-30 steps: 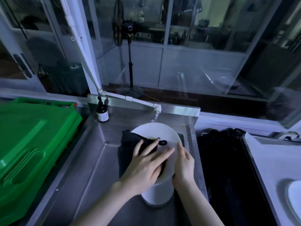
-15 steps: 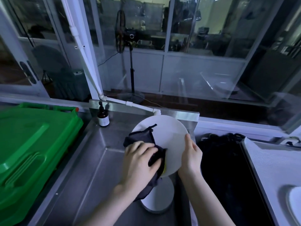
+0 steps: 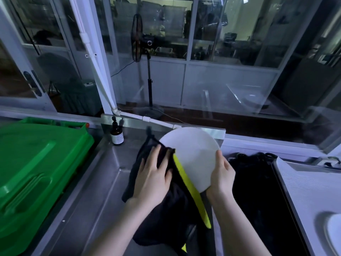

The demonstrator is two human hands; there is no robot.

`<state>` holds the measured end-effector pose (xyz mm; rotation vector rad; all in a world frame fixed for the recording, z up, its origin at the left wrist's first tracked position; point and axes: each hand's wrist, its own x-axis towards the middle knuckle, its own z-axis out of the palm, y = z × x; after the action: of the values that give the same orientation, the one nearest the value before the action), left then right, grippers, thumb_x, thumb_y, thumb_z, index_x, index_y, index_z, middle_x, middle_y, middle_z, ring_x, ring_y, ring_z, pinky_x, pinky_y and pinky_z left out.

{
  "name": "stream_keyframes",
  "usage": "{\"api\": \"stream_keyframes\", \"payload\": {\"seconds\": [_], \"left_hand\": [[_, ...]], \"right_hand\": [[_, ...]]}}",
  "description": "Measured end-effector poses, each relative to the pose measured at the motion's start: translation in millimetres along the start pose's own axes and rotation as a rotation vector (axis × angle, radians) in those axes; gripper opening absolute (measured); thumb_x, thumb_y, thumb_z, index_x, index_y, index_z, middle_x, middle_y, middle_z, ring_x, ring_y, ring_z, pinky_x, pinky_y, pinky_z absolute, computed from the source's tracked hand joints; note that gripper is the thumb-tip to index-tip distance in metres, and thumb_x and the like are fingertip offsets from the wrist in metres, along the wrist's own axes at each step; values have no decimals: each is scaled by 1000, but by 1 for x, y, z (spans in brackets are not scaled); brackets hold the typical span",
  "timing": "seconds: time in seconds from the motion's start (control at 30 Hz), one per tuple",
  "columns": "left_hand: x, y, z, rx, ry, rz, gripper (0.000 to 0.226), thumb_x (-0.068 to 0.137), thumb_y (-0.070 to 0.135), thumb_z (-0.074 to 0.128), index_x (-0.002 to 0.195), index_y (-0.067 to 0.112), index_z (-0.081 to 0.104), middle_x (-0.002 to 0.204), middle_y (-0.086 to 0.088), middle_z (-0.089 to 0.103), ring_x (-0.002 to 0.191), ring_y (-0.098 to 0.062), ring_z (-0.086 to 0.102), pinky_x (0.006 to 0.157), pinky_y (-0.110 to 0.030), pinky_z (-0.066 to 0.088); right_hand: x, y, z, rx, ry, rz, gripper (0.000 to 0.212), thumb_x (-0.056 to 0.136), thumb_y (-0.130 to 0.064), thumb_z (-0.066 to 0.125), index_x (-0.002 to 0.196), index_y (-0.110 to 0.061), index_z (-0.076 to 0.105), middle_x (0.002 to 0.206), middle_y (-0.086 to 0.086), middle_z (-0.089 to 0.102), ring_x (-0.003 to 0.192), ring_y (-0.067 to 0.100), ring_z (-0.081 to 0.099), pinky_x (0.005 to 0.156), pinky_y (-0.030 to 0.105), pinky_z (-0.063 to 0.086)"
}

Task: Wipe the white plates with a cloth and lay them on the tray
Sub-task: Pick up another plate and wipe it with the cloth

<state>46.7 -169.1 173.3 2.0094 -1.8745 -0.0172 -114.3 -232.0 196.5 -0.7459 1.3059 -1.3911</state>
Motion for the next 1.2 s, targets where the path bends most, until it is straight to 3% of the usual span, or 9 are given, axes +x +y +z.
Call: {"api": "stream_keyframes", "payload": {"seconds": [0.1,0.2,0.3,0.4,0.53,0.7,0.87,1.0,1.2], "left_hand": [[-14,10,9,-21,29,54,60,89,17,50,148,13,43,158,-6,32,148,-31,26,119,-54,22],[-18,22,14,-62,-60,103,65,92,25,22,157,24,18,165,11,3,152,-14,-2,122,-45,1],[-2,24,14,-118,-97,182,64,93,40,3,156,32,1,161,19,-13,149,-5,-17,121,-40,-4],[22,15,9,-105,-102,189,57,101,50,14,151,34,-10,160,14,-19,150,-9,-17,123,-43,0],[29,-7,7,5,-90,88,71,100,56,28,157,28,-2,162,9,-19,151,-14,-17,123,-44,-3],[-3,16,9,-396,-5,123,62,94,43,25,155,33,19,161,22,4,149,1,-6,123,-36,0],[12,39,8,-213,-80,196,65,94,51,13,155,38,-1,160,22,-18,148,-5,-20,118,-42,-13],[37,18,7,-117,-146,136,66,100,53,31,156,38,-2,158,21,-26,149,-8,-21,119,-49,-10],[15,1,17,-114,-118,52,76,87,64,18,156,38,2,159,23,-23,147,-7,-25,119,-49,-13]], "right_hand": [[1,-5,5,-36,2,-25,45,98,-42,55,71,-8,66,65,1,58,67,18,51,64,32,41],[-8,4,8,-60,10,22,49,99,-42,54,76,2,54,72,10,44,67,20,39,62,32,32],[-20,19,9,-99,-78,27,52,99,-42,54,88,9,56,72,12,53,69,16,45,63,29,37],[-32,25,11,-159,-127,-6,49,100,-38,54,87,9,57,64,11,57,65,10,46,58,27,38],[-23,8,9,-103,-43,-20,53,100,-38,55,60,-7,39,56,0,34,54,14,31,50,22,25],[-8,-6,10,-33,-37,-51,54,98,-40,56,71,5,45,64,13,40,63,17,39,62,30,33],[-20,16,7,-22,-226,-6,36,101,-36,56,77,-17,75,82,5,75,78,11,65,66,24,51],[-24,21,1,-26,-143,58,46,99,-39,58,88,4,67,82,36,61,76,22,54,70,36,45],[2,-8,-6,13,-27,-29,45,98,-41,58,60,-19,69,66,3,67,67,21,60,65,36,48]]}}
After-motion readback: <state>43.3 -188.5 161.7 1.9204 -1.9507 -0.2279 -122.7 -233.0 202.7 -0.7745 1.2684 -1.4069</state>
